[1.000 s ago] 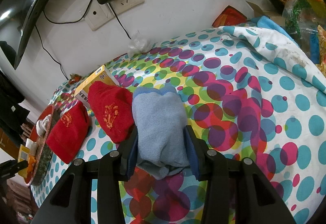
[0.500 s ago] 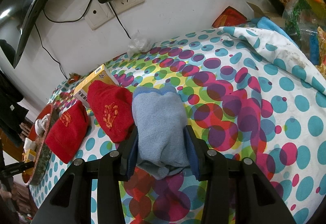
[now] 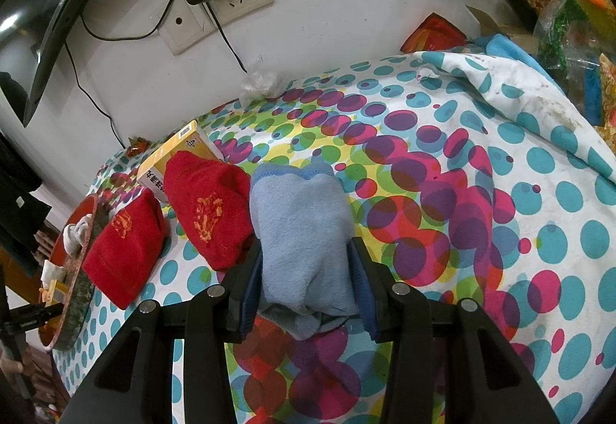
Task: Organize objects
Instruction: 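Carry the yellow box onto the red tray and open the left gripper, then carry the light blue sock toward the red tray with the right gripper, then lower the blue sock beside the white socks and open the right gripper, then move the right gripper to the red socks and grasp one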
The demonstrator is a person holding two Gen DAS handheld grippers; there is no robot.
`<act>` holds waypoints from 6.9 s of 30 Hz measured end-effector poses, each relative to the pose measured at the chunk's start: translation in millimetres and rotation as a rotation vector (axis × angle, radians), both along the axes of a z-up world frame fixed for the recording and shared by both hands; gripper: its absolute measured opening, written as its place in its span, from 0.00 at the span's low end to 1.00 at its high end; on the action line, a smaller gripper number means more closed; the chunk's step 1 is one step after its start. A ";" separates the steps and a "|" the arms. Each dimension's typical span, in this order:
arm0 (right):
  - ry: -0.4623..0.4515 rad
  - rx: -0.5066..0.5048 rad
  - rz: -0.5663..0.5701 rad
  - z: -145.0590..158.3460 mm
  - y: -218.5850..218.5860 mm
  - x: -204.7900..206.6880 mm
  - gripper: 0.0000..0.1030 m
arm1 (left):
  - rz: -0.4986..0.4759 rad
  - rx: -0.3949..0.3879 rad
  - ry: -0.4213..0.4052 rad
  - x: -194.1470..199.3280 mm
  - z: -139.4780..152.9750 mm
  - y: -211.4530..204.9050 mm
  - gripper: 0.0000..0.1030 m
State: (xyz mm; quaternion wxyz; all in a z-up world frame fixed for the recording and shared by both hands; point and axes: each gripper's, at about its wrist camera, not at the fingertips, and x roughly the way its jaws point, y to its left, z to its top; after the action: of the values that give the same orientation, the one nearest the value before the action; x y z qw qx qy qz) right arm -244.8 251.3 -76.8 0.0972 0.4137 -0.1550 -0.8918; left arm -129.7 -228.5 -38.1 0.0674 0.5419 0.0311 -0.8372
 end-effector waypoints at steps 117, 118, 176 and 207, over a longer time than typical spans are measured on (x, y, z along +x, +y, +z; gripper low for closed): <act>-0.038 0.301 0.498 27.9 -412.7 -2.0 0.29 | 0.131 -0.030 0.192 112.3 37.9 -39.6 0.58; -0.040 0.302 0.499 27.7 -412.0 -1.9 0.29 | 0.129 -0.030 0.191 112.0 37.6 -38.6 0.58; -0.012 0.346 0.149 15.9 -94.0 2.7 0.77 | -0.291 -0.131 0.166 118.1 20.6 141.2 0.58; 0.023 0.360 0.239 -3.2 -107.6 -35.4 0.29 | -0.390 -0.044 0.144 61.8 -4.2 201.8 0.58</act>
State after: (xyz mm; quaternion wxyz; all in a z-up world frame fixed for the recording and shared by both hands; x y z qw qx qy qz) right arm -280.2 143.8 -80.0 0.1285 0.4295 0.0583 -0.8920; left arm -67.9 -26.8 -42.2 -0.0865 0.4749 -0.0882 -0.8713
